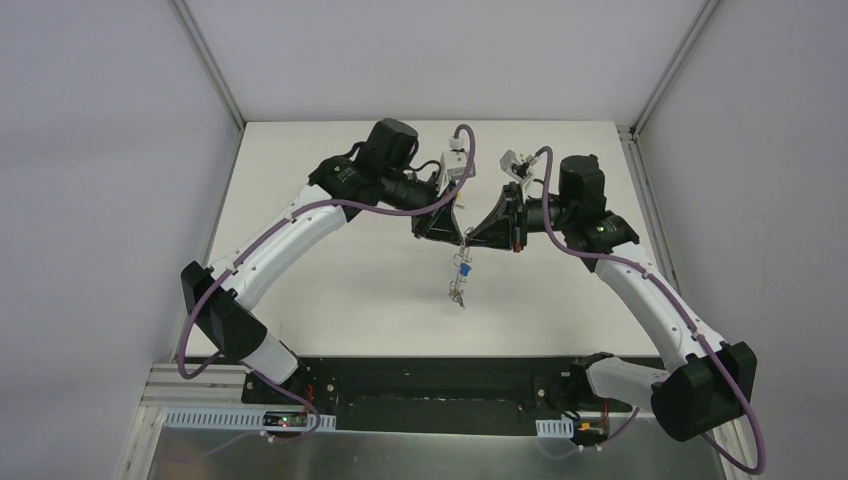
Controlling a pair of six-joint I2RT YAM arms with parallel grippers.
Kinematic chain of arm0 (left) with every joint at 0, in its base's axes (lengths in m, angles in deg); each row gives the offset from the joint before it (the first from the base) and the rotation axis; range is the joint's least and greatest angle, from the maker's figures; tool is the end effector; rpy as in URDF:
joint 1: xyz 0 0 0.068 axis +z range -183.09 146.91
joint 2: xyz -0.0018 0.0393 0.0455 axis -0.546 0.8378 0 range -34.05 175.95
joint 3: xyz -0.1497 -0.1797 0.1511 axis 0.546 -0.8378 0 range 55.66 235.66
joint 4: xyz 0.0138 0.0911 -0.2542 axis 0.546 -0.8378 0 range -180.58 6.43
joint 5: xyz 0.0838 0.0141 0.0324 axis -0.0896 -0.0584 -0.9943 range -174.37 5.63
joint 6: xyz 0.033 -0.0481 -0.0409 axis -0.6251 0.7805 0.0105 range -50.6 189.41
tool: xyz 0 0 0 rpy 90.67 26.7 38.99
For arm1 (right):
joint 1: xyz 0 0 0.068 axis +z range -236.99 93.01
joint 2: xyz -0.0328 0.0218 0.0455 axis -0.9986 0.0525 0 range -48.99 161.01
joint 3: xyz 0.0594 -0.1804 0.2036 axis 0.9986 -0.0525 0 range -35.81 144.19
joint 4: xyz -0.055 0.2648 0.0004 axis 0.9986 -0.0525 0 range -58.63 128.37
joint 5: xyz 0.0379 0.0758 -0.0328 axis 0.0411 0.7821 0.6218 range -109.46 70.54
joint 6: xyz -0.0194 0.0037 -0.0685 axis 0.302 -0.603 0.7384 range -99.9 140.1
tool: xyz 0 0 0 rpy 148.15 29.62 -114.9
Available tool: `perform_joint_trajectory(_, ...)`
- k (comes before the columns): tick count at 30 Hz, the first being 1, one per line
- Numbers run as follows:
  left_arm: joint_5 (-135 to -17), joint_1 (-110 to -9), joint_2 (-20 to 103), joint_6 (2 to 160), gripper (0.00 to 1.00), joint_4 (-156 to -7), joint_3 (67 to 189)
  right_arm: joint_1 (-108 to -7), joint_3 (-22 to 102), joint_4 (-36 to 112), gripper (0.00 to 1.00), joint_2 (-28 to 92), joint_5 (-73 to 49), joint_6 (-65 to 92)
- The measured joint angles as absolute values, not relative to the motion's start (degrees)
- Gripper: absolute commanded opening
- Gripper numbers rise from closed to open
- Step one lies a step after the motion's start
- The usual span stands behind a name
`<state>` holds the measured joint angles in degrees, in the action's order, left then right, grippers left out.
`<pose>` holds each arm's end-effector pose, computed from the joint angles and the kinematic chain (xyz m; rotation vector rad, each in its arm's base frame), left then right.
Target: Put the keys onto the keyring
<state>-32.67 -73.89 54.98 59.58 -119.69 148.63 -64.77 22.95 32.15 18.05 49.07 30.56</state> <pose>0.2414 -0.2692 0.4019 1.3878 1.6370 -1.2737 0.2272 0.1519 0.3607 -1.2679 1.3062 1.2190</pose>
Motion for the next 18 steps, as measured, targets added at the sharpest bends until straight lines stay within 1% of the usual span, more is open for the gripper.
perform_joint_trajectory(4, -35.3, -74.0, 55.3, 58.3, 0.0, -123.3, 151.1, -64.7, 22.8, 32.8, 0.09, 18.1, 48.7, 30.7)
perform_joint_trajectory(10, -40.5, -74.9, 59.5, 55.0, 0.0, -133.9, 161.4, -64.8, 22.8, 32.8, 0.27, 18.1, 48.8, 31.3)
perform_joint_trajectory(14, -44.4, -76.1, 61.6, 54.2, 0.0, -139.6, 165.6, -64.8, 22.8, 32.6, 0.34, 18.1, 48.8, 31.4)
perform_joint_trajectory(18, -46.9, -77.6, 62.4, 54.5, 0.0, -142.5, 166.8, -64.8, 22.8, 32.6, 0.39, 18.0, 48.7, 31.3)
